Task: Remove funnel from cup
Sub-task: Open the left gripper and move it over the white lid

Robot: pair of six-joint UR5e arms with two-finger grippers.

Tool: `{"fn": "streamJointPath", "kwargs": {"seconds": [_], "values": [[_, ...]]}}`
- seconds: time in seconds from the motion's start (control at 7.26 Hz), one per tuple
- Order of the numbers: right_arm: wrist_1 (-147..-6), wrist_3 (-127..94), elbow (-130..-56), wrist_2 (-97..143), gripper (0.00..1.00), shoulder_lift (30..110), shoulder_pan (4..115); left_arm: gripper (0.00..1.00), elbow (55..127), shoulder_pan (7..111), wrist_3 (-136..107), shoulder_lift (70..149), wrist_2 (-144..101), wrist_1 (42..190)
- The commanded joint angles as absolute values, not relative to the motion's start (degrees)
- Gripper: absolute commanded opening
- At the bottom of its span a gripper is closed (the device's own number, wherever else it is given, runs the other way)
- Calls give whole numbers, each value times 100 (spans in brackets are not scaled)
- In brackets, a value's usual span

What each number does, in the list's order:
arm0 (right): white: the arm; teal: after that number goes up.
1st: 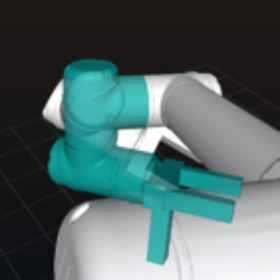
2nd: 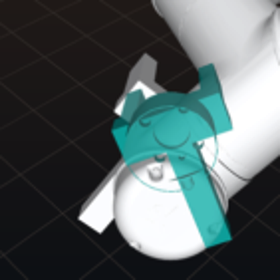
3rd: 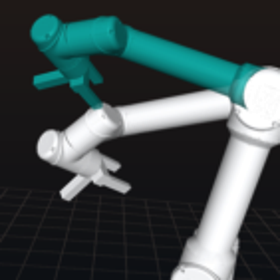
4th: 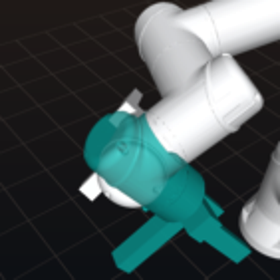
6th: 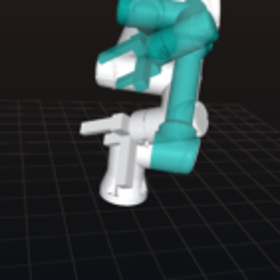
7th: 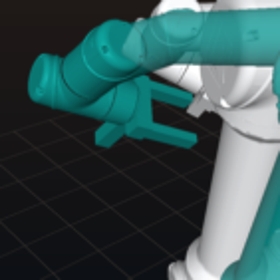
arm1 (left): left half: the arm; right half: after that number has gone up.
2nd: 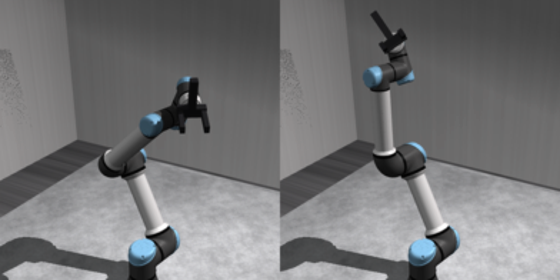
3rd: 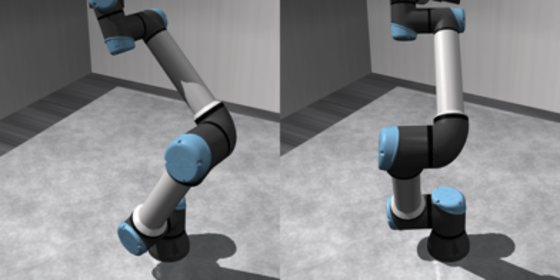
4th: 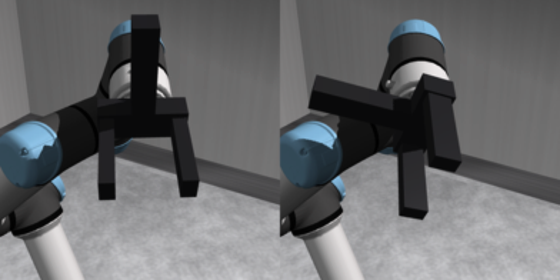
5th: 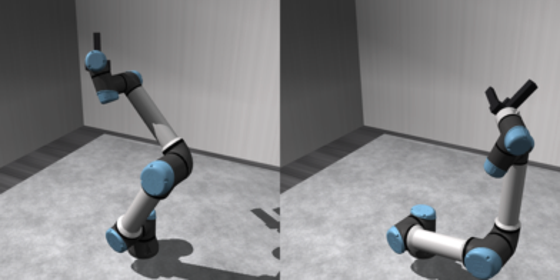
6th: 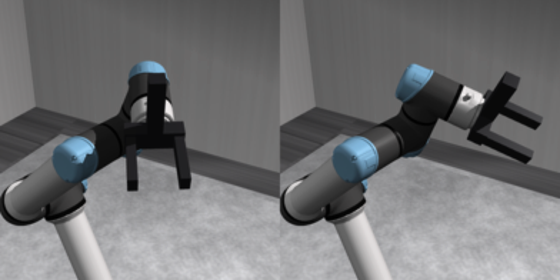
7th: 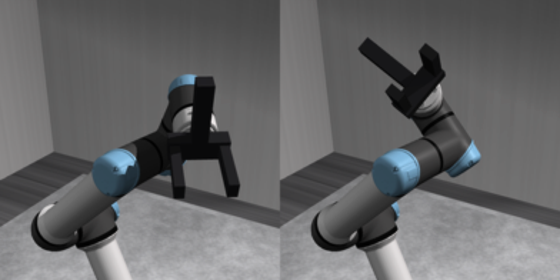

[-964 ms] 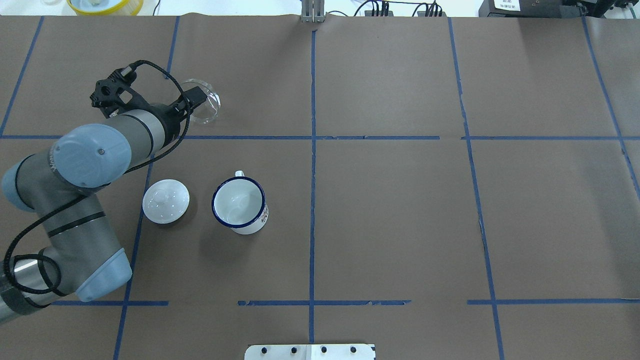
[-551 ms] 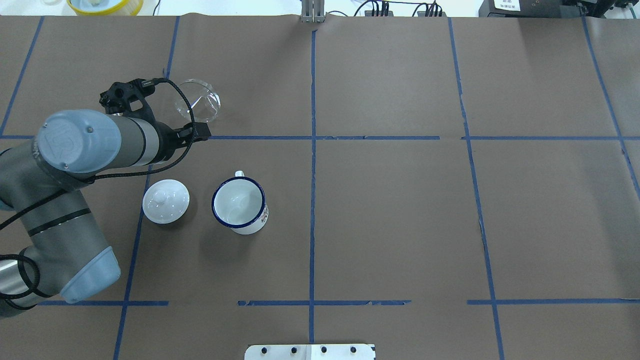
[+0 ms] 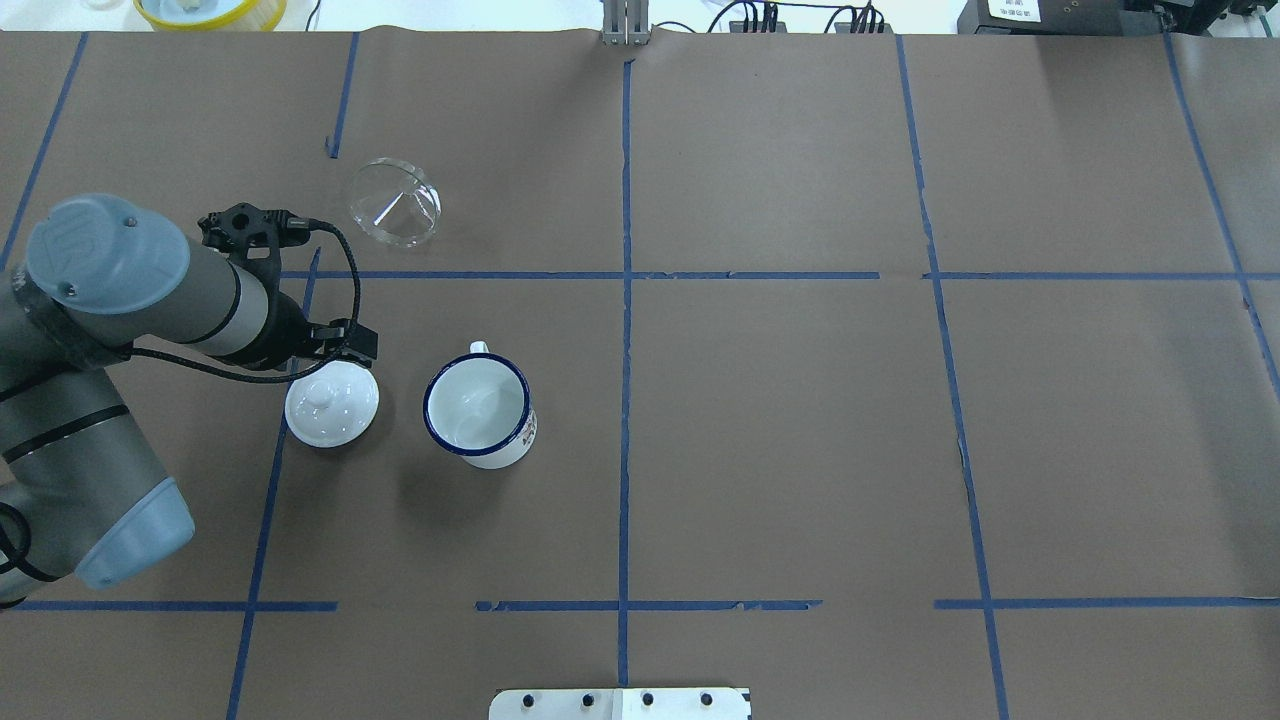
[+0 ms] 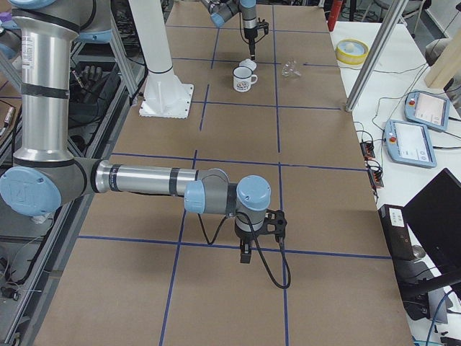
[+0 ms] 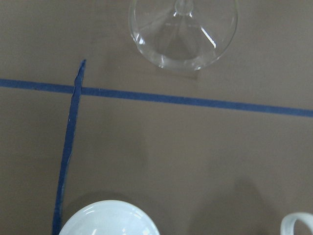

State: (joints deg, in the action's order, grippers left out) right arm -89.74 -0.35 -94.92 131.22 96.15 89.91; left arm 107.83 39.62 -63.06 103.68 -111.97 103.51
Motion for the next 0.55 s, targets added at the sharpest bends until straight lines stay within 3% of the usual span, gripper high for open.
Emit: {"fn": "streamJointPath", "kwargs": {"seconds": [0.0, 0.14, 0.41], "values": [[-8974, -35, -9492, 13122, 100, 9615, 8991, 100, 10600, 3955, -6170, 10309, -11312, 10345], [-8974, -35, -9492, 13122, 100, 9615, 8991, 100, 10443, 3938, -6213, 10388, -11320, 10353], [-8974, -35, -9492, 13122, 100, 9615, 8991, 90, 10345, 3937, -6223, 10424, -11312, 10389]]}}
